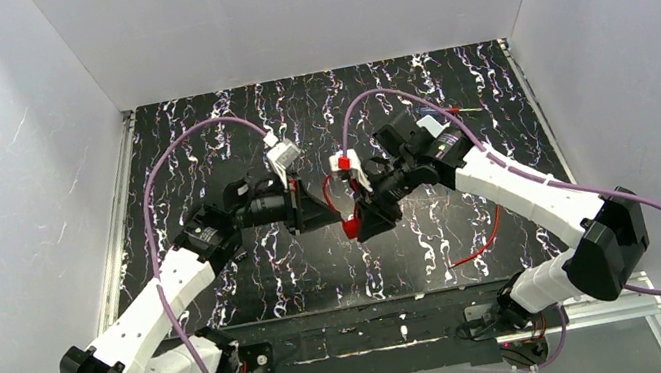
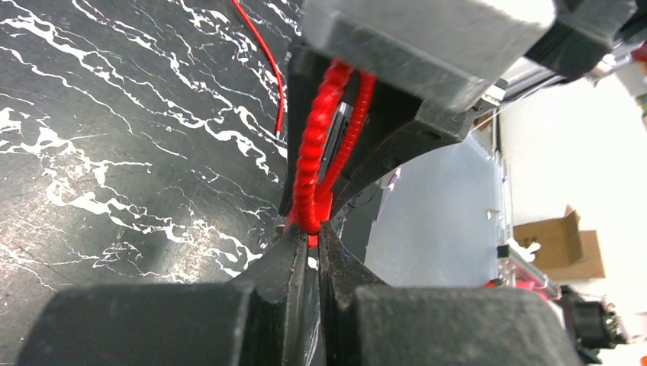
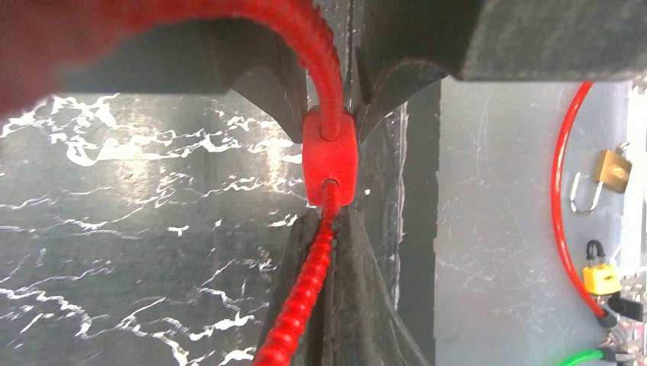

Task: Lock with the key
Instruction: Lock the lock.

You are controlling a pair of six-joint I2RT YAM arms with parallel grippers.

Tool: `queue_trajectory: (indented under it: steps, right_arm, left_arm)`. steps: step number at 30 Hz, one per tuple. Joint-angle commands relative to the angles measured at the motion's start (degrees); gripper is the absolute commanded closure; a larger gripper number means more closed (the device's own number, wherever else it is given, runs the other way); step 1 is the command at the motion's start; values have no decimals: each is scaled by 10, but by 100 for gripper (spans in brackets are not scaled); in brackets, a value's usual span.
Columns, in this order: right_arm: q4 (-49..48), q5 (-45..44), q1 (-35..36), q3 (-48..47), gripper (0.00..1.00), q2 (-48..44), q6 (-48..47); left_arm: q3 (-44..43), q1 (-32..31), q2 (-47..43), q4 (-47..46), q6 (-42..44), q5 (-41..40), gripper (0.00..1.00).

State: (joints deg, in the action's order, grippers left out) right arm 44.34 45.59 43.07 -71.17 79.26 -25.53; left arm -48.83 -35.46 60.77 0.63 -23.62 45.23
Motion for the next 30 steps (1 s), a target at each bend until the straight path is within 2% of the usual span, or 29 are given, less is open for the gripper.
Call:
queue_trajectory:
  steps: [1, 4, 8, 11, 16, 20, 25, 30]
  right_arm:
    - [-132, 54, -20, -2, 85, -32, 37]
    - [-166, 75, -48, 12, 67, -33, 68]
    - [-246, 118, -89, 38, 32, -40, 144]
    - [-280, 130, -106, 55, 18, -44, 168]
    - [-378, 156, -108, 104, 9, -52, 251]
    - [-460, 173, -107, 124, 6, -58, 331]
    - [-536, 163, -103, 128, 6, -49, 406]
    - [-585, 148, -84, 127, 9, -27, 434]
  left_arm:
    - [-16, 43, 12, -3, -45, 54, 100]
    - [-16, 52, 5, -35, -66, 52, 100]
    - [-18, 62, 1, -49, -94, 44, 100]
    - [-14, 73, -5, -69, -120, 42, 100]
    - [-6, 85, -9, -99, -165, 32, 100]
    - [1, 95, -10, -112, -191, 16, 100]
    - [8, 99, -4, -137, -219, 13, 100]
    - [9, 99, -4, -152, -236, 14, 100]
